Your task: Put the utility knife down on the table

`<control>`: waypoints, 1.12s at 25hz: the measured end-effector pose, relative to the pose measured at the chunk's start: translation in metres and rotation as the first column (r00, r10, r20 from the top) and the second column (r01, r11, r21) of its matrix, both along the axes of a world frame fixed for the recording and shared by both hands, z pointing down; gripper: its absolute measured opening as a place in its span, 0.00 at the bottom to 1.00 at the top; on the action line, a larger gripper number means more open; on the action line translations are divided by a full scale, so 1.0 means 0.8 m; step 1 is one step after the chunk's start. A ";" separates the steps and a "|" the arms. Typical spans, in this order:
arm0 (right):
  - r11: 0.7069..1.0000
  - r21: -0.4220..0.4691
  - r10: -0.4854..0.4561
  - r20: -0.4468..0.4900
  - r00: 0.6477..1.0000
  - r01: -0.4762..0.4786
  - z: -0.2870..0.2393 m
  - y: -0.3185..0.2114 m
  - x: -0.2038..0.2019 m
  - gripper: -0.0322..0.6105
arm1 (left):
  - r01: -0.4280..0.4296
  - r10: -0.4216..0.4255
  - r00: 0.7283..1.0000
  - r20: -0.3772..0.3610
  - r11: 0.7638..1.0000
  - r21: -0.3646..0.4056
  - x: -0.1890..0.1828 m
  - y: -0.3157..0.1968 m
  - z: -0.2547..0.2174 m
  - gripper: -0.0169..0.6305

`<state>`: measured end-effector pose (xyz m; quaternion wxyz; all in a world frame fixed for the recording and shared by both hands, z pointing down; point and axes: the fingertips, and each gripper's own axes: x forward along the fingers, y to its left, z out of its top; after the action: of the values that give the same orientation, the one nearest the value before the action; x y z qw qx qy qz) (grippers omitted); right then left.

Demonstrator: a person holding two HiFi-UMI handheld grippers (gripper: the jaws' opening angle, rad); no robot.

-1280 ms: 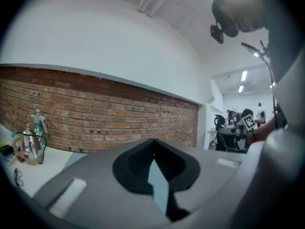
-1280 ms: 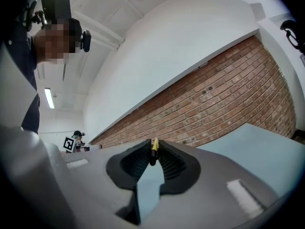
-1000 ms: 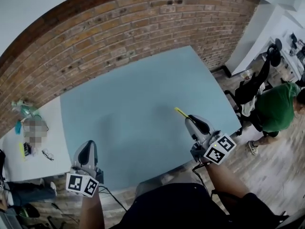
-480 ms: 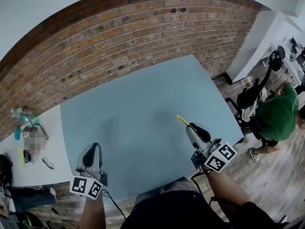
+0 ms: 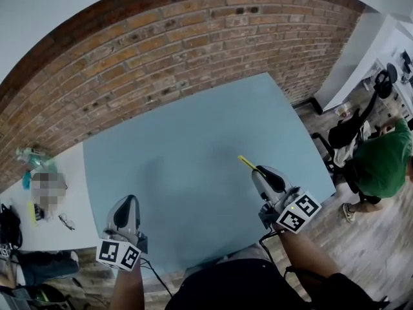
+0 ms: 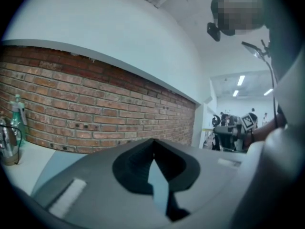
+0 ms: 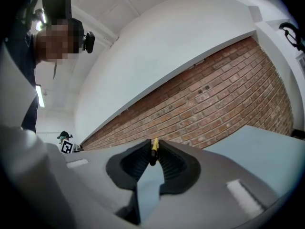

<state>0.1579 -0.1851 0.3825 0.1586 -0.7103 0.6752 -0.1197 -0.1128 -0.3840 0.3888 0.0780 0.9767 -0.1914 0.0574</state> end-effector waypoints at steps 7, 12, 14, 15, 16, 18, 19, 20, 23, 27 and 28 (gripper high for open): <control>1.000 -0.021 -0.016 0.016 1.000 0.017 0.015 -0.011 0.009 0.13 | 0.011 -0.011 1.000 0.003 1.000 -0.008 0.014 -0.005 0.003 0.01; 0.999 -0.034 -0.023 0.022 0.999 0.024 0.029 -0.018 0.007 0.13 | 0.011 -0.011 1.000 0.015 1.000 -0.008 0.012 -0.008 0.012 0.01; 0.999 -0.043 -0.021 0.026 0.999 0.022 0.035 -0.018 0.007 0.13 | 0.007 -0.007 1.000 0.019 1.000 -0.005 0.013 -0.008 0.014 0.01; 0.999 -0.048 -0.019 0.027 0.999 0.021 0.038 -0.019 0.007 0.13 | 0.007 -0.007 1.000 0.020 1.000 -0.003 0.014 -0.009 0.014 0.01; 0.998 -0.052 -0.019 0.029 0.999 0.021 0.041 -0.020 0.009 0.13 | 0.009 -0.009 1.000 0.021 1.000 -0.003 0.014 -0.011 0.015 0.01; 0.998 -0.059 -0.020 0.035 0.999 0.023 0.047 -0.023 0.011 0.13 | 0.016 -0.016 1.000 0.024 1.000 -0.006 0.015 -0.014 0.017 0.01; 0.998 -0.062 -0.021 0.038 0.999 0.023 0.050 -0.024 0.013 0.13 | 0.019 -0.019 0.999 0.027 1.000 -0.010 0.016 -0.015 0.020 0.01; 0.998 -0.066 -0.020 0.041 0.999 0.023 0.054 -0.024 0.014 0.13 | 0.021 -0.020 0.999 0.031 1.000 -0.015 0.016 -0.014 0.024 0.01; 0.997 -0.076 -0.023 0.051 0.998 0.027 0.064 -0.023 0.011 0.13 | 0.025 -0.024 0.998 0.050 0.999 -0.023 0.014 -0.011 0.030 0.01; 0.996 -0.088 -0.026 0.054 0.998 0.031 0.081 -0.027 0.011 0.13 | 0.024 -0.023 0.997 0.070 1.000 -0.008 0.018 -0.015 0.043 0.01; 0.995 -0.095 -0.027 0.056 0.998 0.033 0.087 -0.028 0.010 0.13 | 0.024 -0.023 0.997 0.074 1.000 -0.007 0.019 -0.016 0.045 0.01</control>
<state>0.1659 -0.2072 0.4521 0.1411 -0.7034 0.6747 -0.1735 -0.0976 -0.3967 0.4249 0.0754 0.9713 -0.2054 0.0931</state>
